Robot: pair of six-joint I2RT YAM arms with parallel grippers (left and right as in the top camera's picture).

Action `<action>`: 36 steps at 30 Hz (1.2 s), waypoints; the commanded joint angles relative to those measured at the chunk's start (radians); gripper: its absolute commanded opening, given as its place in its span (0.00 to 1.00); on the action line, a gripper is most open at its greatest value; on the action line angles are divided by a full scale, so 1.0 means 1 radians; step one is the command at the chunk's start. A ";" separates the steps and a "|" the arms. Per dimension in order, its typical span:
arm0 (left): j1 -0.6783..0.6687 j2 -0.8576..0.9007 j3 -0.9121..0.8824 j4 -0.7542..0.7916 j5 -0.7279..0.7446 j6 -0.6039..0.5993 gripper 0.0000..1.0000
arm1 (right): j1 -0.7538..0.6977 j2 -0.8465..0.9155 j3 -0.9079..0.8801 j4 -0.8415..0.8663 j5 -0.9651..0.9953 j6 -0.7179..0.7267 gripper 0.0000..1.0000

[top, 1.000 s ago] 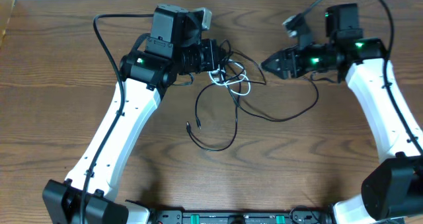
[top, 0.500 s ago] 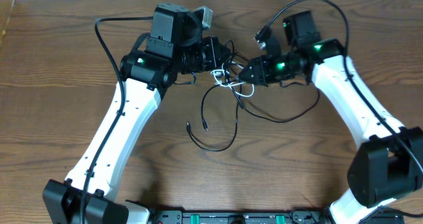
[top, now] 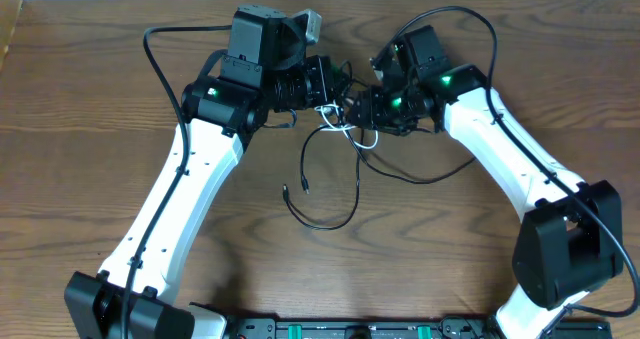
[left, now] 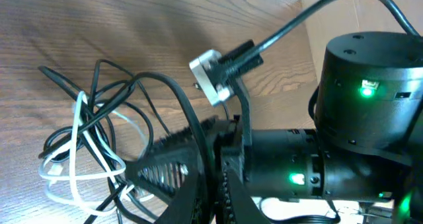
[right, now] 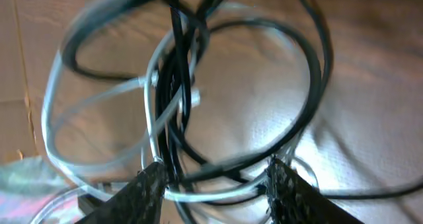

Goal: Untangle cables

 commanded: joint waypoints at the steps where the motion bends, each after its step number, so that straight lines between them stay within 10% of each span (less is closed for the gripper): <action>1: -0.001 -0.006 0.006 0.008 0.017 -0.002 0.08 | 0.005 0.034 0.005 0.043 0.031 0.045 0.48; 11: -0.001 -0.006 0.006 0.005 0.017 -0.002 0.08 | 0.005 0.159 0.005 0.071 0.013 0.045 0.42; 18: 0.000 -0.006 0.006 0.005 0.007 -0.001 0.08 | -0.011 0.173 0.005 0.080 0.011 0.045 0.01; 36: 0.108 0.014 0.006 -0.202 -0.251 0.069 0.08 | -0.316 0.160 0.005 -0.161 0.229 -0.159 0.01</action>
